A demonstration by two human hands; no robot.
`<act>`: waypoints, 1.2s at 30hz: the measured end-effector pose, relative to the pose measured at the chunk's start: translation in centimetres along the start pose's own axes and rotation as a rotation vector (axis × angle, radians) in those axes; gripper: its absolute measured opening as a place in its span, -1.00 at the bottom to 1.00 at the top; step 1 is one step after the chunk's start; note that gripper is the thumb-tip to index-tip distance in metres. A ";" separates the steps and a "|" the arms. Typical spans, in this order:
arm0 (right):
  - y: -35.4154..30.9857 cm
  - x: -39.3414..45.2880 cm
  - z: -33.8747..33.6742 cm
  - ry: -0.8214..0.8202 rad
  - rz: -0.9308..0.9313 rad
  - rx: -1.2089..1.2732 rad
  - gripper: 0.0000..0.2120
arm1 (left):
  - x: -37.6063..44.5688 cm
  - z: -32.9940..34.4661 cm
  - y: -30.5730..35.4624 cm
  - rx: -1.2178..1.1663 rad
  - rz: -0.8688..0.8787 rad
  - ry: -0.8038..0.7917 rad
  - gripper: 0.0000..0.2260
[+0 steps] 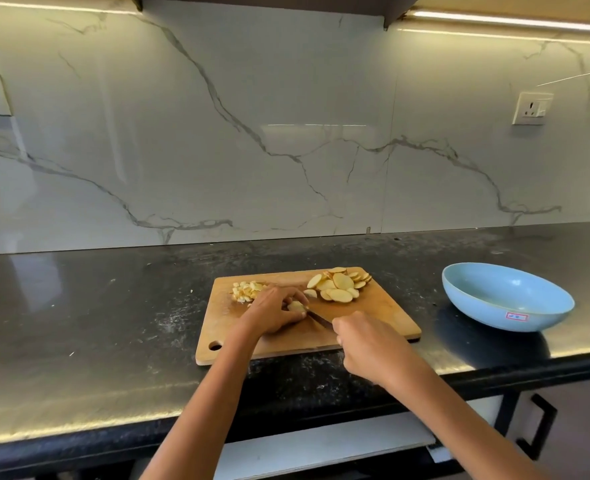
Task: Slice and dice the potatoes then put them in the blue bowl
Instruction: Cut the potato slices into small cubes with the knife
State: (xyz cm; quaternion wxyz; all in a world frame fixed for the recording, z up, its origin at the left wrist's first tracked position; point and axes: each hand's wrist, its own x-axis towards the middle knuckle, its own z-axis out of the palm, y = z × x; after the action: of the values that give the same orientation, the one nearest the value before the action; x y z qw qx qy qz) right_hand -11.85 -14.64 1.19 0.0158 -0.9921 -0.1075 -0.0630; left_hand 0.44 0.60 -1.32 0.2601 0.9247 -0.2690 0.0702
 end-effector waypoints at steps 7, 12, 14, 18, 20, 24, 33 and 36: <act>1.8 0.2 -1.6 0.076 0.070 0.053 -0.76 | -0.2 0.1 -0.1 -0.032 -0.007 0.016 -0.78; -0.1 1.8 -1.0 0.148 0.102 0.081 -0.74 | -0.6 0.2 -0.6 -0.158 -0.081 0.065 -0.61; -0.8 2.4 -0.4 0.141 0.100 0.085 -0.86 | -0.6 0.4 -1.0 -0.200 -0.111 0.134 -0.58; -1.7 2.9 0.4 0.120 0.094 0.100 -0.85 | -0.5 0.5 -1.3 -0.225 -0.135 0.170 -0.58; -2.0 3.0 0.3 0.120 0.096 0.093 -0.85 | -0.4 0.5 -1.3 -0.236 -0.145 0.168 -0.58; -2.7 2.9 0.2 0.104 0.082 0.008 -0.82 | -0.3 0.7 -1.3 -0.254 -0.159 0.164 -0.59; -2.6 1.7 0.2 0.040 -0.006 -0.058 -0.82 | -0.5 0.3 -0.6 -0.142 -0.121 0.128 -0.64; -1.8 0.0 0.2 0.007 -0.009 -0.035 -0.83 | -0.4 0.2 -0.5 -0.060 -0.089 0.065 -0.77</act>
State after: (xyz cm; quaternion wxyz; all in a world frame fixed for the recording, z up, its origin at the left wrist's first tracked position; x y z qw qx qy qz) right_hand -12.18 -12.82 1.00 -0.0015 -0.9915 -0.1106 -0.0686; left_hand 0.34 1.02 -1.83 0.2991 0.9247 -0.2212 0.0808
